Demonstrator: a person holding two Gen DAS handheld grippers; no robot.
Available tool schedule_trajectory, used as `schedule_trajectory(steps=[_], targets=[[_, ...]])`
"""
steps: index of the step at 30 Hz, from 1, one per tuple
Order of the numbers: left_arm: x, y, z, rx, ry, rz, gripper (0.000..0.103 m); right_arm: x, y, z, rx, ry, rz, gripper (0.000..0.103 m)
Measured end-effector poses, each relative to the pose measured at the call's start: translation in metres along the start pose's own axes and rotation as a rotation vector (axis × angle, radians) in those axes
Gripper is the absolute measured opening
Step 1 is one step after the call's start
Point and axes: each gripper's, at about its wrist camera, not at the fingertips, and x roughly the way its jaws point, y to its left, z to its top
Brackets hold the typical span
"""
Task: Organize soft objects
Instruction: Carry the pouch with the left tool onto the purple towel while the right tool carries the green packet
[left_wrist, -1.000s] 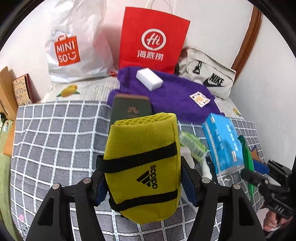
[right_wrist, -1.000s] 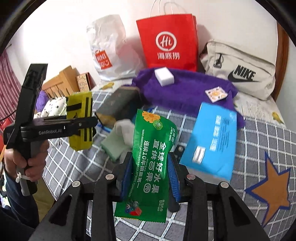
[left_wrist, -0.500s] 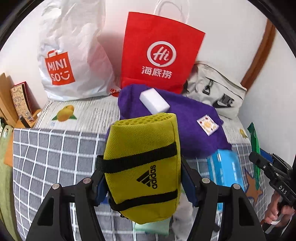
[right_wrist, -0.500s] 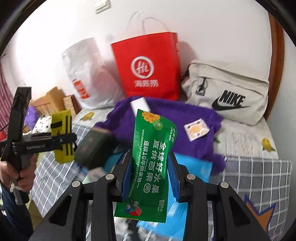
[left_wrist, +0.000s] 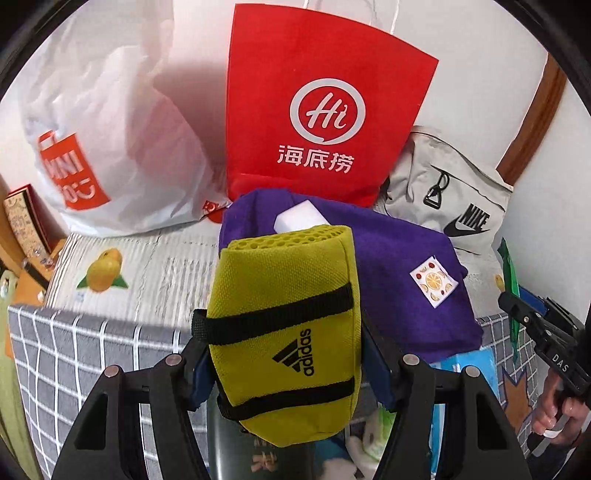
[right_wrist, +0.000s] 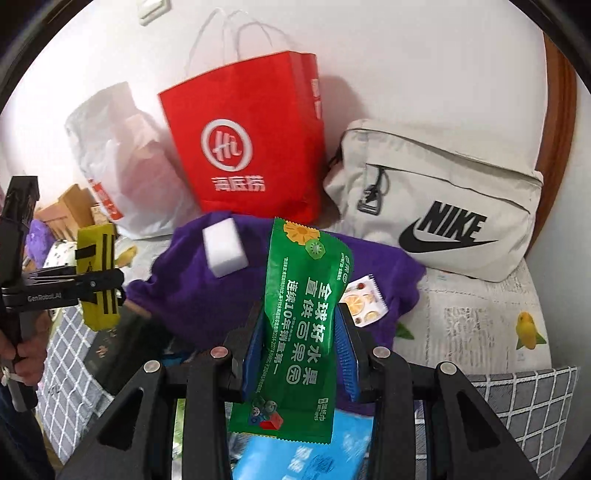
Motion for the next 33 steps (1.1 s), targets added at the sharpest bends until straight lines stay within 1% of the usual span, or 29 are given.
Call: schedule_trajectory(steps=[4,8,16,22,26,29,33], targets=[[0.014,0.004,0.012,-0.009,0.005,-0.003,0.065,0.009,-0.006,0.003,-0.003,0.004,-0.019,0.037],[0.026,0.005,0.019,-0.005,0.001,-0.011,0.065,0.026,-0.015,0.006,0.004,0.034,-0.035,0.037],[0.047,0.007,0.034,-0.028,0.012,-0.038,0.065,0.052,-0.023,0.011,0.003,0.068,-0.043,0.037],[0.063,0.004,0.042,-0.027,0.051,-0.020,0.065,0.070,-0.022,0.012,-0.010,0.094,-0.038,0.037],[0.075,-0.001,0.044,-0.021,0.081,-0.016,0.065,0.082,-0.023,0.011,-0.028,0.125,-0.053,0.037],[0.086,-0.006,0.046,-0.016,0.107,-0.015,0.065,0.090,-0.027,0.008,-0.028,0.156,-0.060,0.037],[0.101,-0.013,0.044,0.005,0.140,-0.005,0.065,0.096,-0.033,0.007,-0.016,0.176,-0.062,0.037]])
